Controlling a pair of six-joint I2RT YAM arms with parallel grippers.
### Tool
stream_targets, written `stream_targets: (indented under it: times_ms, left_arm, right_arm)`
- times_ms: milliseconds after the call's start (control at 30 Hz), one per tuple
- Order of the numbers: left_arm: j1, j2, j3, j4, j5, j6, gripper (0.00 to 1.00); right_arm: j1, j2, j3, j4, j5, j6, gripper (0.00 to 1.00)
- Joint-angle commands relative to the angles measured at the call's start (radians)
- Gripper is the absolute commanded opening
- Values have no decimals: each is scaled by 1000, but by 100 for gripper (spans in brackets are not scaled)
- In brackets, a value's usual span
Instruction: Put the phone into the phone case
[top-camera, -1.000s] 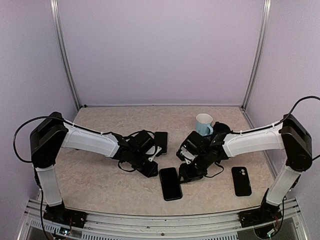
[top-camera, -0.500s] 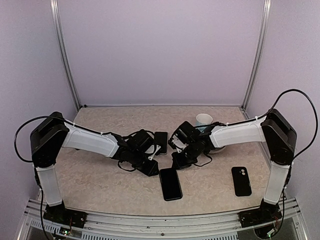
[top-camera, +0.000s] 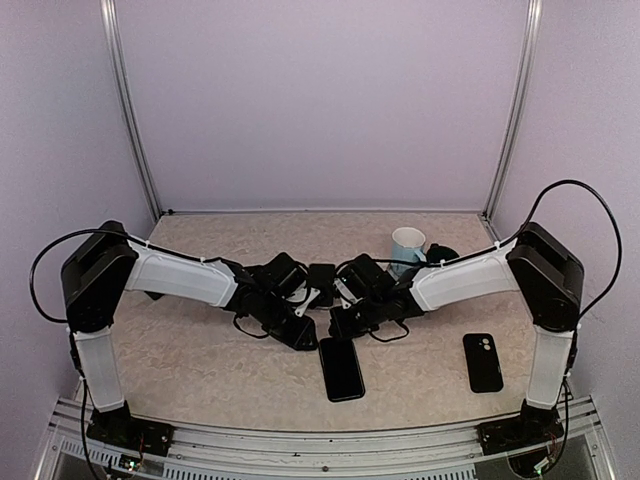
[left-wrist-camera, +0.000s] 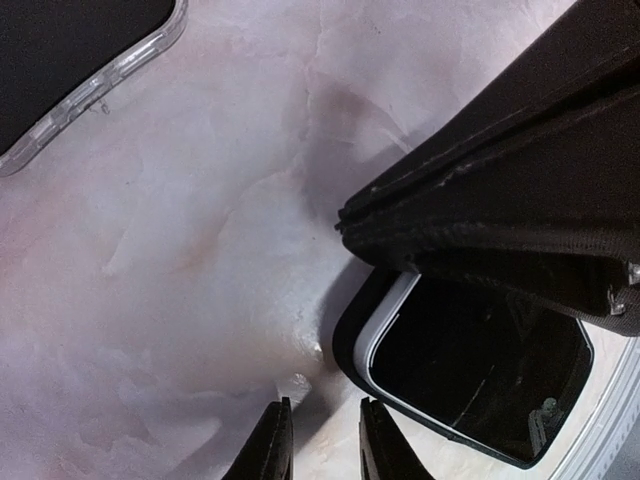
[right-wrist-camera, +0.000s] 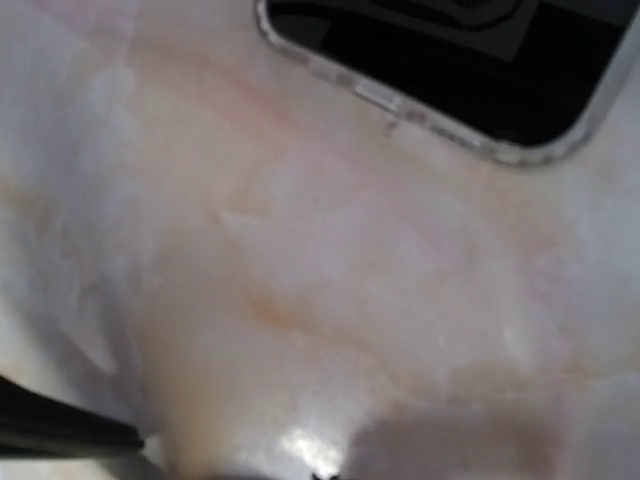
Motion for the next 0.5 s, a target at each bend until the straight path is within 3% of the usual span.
stream_targets:
  times_ms: [0,100,233,267,467]
  left_arm:
    - [1,-22,36,-39,50,29,25]
    - [5,4,36,-27,49,12,25]
    - [33,-19,14,-3,27,-16,25]
    - [44,-32,0,11,20,-29,25]
    - [78,-148,-54,55,-91,-67,30]
  right_arm:
    - [44,51,-158,-296,-110,2,0]
    - [10,8,-156,-298,-106,-11,0]
    - [-22,-16,-28,-362,-31,-53,0]
    - [-23,-28,20,-382,-7,-59,5]
    - [25,-53,266,-577,217,-8,61]
